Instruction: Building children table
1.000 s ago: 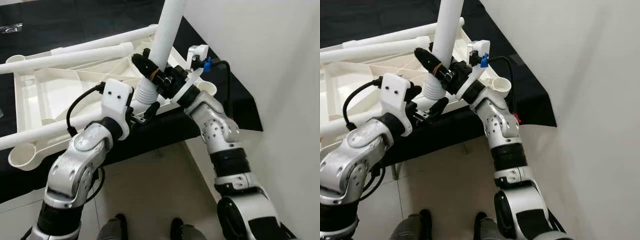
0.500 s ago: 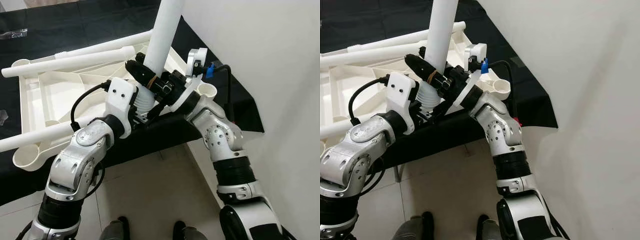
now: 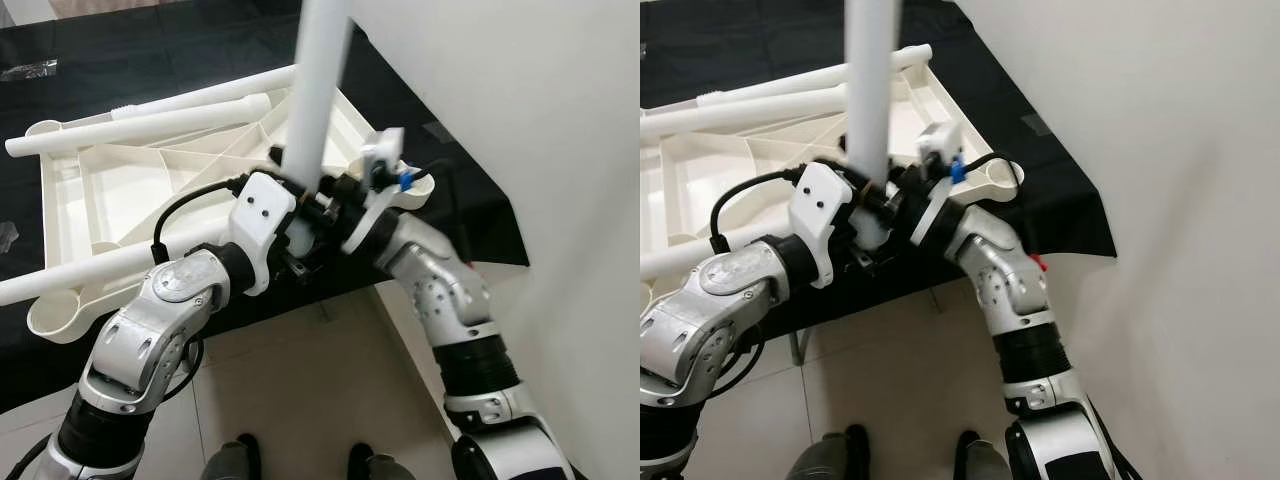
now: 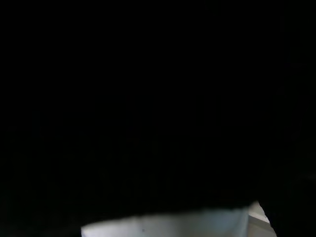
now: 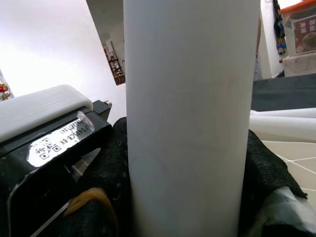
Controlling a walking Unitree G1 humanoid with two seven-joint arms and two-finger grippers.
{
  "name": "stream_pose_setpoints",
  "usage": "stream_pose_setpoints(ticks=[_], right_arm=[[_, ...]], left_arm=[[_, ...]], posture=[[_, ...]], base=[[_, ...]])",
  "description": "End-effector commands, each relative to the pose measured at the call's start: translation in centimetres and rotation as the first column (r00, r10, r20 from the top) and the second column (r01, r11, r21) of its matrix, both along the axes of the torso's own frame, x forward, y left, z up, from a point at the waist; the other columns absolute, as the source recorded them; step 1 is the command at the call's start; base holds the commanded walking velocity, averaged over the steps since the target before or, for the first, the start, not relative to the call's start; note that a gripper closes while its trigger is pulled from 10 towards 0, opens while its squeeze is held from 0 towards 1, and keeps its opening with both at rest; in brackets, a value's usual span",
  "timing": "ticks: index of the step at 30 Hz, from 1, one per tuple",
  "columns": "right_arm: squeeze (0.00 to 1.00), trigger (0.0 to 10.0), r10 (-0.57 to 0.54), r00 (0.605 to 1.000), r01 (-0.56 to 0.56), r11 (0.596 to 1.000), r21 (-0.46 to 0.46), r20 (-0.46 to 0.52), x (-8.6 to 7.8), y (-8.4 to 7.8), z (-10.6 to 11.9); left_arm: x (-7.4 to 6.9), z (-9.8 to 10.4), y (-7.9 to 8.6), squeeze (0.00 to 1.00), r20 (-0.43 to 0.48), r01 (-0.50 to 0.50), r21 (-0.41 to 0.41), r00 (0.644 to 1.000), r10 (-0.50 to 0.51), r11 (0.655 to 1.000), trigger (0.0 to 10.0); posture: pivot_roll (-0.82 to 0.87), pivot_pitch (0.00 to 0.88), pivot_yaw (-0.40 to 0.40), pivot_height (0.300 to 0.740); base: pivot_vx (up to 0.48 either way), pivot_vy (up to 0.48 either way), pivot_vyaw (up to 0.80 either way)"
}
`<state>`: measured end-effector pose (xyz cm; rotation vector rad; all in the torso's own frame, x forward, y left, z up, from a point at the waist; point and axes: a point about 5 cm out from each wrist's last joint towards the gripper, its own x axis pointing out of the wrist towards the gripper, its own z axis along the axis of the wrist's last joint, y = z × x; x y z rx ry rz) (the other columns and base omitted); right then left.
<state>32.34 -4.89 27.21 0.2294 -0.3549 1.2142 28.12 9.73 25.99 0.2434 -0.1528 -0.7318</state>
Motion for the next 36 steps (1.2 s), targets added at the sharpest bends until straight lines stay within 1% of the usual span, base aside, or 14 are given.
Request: stream_pose_setpoints(ticks=[1, 3, 4, 6, 10, 16, 19, 20, 27, 28, 32, 34, 35, 36], right_arm=[[0.0, 10.0, 0.023, 1.0, -0.024, 1.0, -0.018, -0.019, -0.2, 0.5, -0.4], [0.0, 10.0, 0.022, 1.0, -0.023, 1.0, -0.016, -0.019, -0.2, 0.4, -0.4], [0.0, 10.0, 0.016, 1.0, -0.017, 1.0, -0.015, -0.018, -0.2, 0.4, -0.4], [0.0, 10.0, 0.01, 1.0, -0.01, 1.0, -0.015, -0.015, -0.1, 0.3, -0.4], [0.0, 10.0, 0.005, 1.0, -0.005, 1.0, -0.02, -0.002, -0.1, 0.2, -0.3], [0.0, 10.0, -0.044, 0.999, 0.044, 0.998, 0.033, -0.009, 0.7, -0.7, 1.0], [0.0, 10.0, -0.065, 0.998, 0.066, 0.996, 0.053, -0.02, 1.1, -0.9, 1.5], [1.0, 10.0, -0.082, 0.996, 0.084, 0.994, 0.069, -0.027, 1.4, -1.1, 1.9], [1.0, 10.0, -0.101, 0.995, 0.101, 0.994, 0.052, -0.006, 2.0, -1.1, 2.9], [0.0, 10.0, -0.11, 0.994, 0.11, 0.993, 0.038, -0.001, 2.2, -1.1, 3.1], [0.0, 10.0, -0.08, 0.997, 0.08, 0.997, 0.002, 0.019, 2.4, -1.0, 3.5], [0.0, 10.0, -0.056, 0.998, 0.056, 0.998, -0.008, -0.01, 2.4, -1.0, 3.5], [0.0, 10.0, -0.011, 0.998, 0.009, 1.0, -0.026, -0.067, 2.5, -1.0, 3.6], [0.0, 10.0, 0.001, 0.997, -0.003, 1.0, -0.026, -0.077, 2.5, -1.0, 3.7]], left_arm=[[-0.5, 0.0, -0.4, 0.0, 0.016, 0.022, 0.009, 1.0, -0.022, 1.0, 8.2], [-0.4, 0.0, -0.3, 0.0, 0.017, 0.016, 0.009, 1.0, -0.016, 1.0, 8.2], [-0.1, 0.2, 0.0, 0.0, 0.027, -0.008, -0.002, 1.0, 0.008, 1.0, 0.0], [0.2, 0.5, 0.4, 0.0, 0.039, -0.035, -0.017, 0.999, 0.035, 0.999, 0.0], [0.1, 0.5, 0.5, 0.0, 0.04, -0.013, -0.016, 0.999, 0.013, 1.0, 0.0], [0.3, 0.1, 0.6, 0.0, 0.04, -0.05, -0.022, 0.998, 0.05, 0.999, 0.0], [0.3, -0.1, 0.5, 0.0, 0.039, -0.051, 0.003, 0.998, 0.051, 0.999, 0.0], [0.2, -0.1, 0.4, 0.0, 0.032, -0.049, 0.0, 0.998, 0.049, 0.999, 10.0], [-0.3, -0.4, 0.0, 0.0, 0.048, -0.033, 0.046, 0.998, 0.031, 0.998, 10.0], [-0.5, -0.6, 0.1, 0.0, 0.051, -0.028, 0.052, 0.998, 0.026, 0.998, 10.0], [-1.0, -1.1, 0.3, 0.0, 0.067, -0.028, 0.094, 0.998, 0.022, 0.995, 10.0], [-1.1, -1.3, 0.4, 0.0, 0.078, -0.032, 0.115, 0.997, 0.023, 0.993, 10.0], [-1.4, -1.6, 0.5, 0.0, 0.088, -0.027, 0.145, 0.996, 0.014, 0.989, 10.0], [-1.5, -1.8, 0.5, 0.0, 0.091, -0.024, 0.159, 0.996, 0.009, 0.987, 10.0]], posture=[[0.08, 0.229, -0.02, 0.74], [0.08, 0.229, -0.02, 0.74], [0.08, 0.229, -0.02, 0.74], [0.08, 0.228, -0.019, 0.74], [0.08, 0.23, -0.017, 0.74], [0.08, 0.226, -0.014, 0.74], [0.08, 0.226, -0.013, 0.74], [0.08, 0.226, -0.013, 0.74], [0.08, 0.218, -0.017, 0.74], [0.08, 0.209, -0.016, 0.74], [0.08, 0.202, -0.016, 0.74], [0.08, 0.195, -0.018, 0.74], [0.08, 0.191, -0.02, 0.74], [0.08, 0.189, -0.021, 0.74]], base=[[0.0, 0.0, 0.0], [0.0, 0.0, 0.0], [0.0, 0.0, 0.0], [0.0, 0.0, 0.0], [0.0, 0.0, 0.0], [0.0, 0.0, 0.0], [0.0, 0.0, 0.0], [0.0, 0.0, 0.0], [0.0, 0.0, 0.0], [0.0, 0.0, 0.0], [0.0, 0.0, 0.0], [0.0, 0.0, 0.0], [0.0, 0.0, 0.0], [0.0, 0.0, 0.0]])
